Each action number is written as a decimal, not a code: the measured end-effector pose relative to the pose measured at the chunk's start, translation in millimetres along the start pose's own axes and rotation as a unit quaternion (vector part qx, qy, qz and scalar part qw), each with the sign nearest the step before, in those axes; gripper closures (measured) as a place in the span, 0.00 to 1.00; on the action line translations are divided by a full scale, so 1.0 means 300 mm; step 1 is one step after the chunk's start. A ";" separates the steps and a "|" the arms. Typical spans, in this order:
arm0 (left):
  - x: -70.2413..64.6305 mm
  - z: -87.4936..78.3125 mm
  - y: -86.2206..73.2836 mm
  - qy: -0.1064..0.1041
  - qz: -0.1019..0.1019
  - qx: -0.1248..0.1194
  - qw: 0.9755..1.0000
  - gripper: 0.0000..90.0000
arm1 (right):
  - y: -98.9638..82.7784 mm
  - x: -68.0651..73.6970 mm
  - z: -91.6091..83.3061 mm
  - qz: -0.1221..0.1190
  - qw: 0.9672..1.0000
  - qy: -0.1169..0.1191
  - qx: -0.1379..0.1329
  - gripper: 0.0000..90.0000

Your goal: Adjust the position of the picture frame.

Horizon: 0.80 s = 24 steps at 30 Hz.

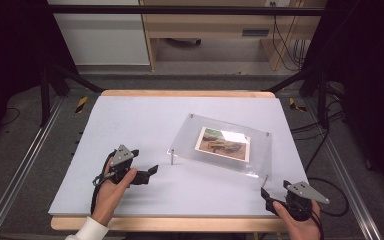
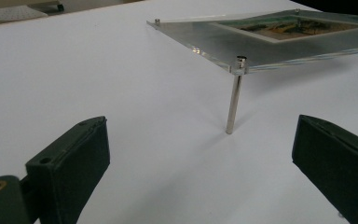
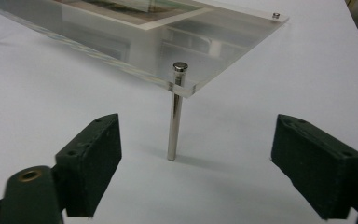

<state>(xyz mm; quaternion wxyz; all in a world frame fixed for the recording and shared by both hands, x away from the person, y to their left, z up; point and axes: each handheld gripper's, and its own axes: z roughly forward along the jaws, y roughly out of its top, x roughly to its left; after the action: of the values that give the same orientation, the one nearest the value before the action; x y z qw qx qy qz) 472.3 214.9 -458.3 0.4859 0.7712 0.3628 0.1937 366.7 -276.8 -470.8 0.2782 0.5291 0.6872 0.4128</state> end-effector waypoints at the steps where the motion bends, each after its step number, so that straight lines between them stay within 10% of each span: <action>1: -0.002 0.002 -0.001 0.001 0.001 0.001 1.000 0.04 | -0.001 -0.001 0.000 0.000 1.000 -0.001 0.001 0.23; 13: -0.038 0.018 -0.006 -0.007 0.044 0.003 0.999 0.06 | -0.006 0.008 0.018 -0.005 1.000 0.016 -0.010 0.45; 24: -0.086 0.033 -0.003 -0.029 0.047 0.004 0.998 0.07 | 0.001 0.005 0.061 0.014 1.000 0.004 -0.012 0.38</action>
<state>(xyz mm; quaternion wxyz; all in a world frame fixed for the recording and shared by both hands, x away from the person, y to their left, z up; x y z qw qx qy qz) 461.3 189.8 -462.2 0.4836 0.7947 0.3127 0.1920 381.5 -270.3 -479.7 0.2762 0.5337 0.6760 0.4266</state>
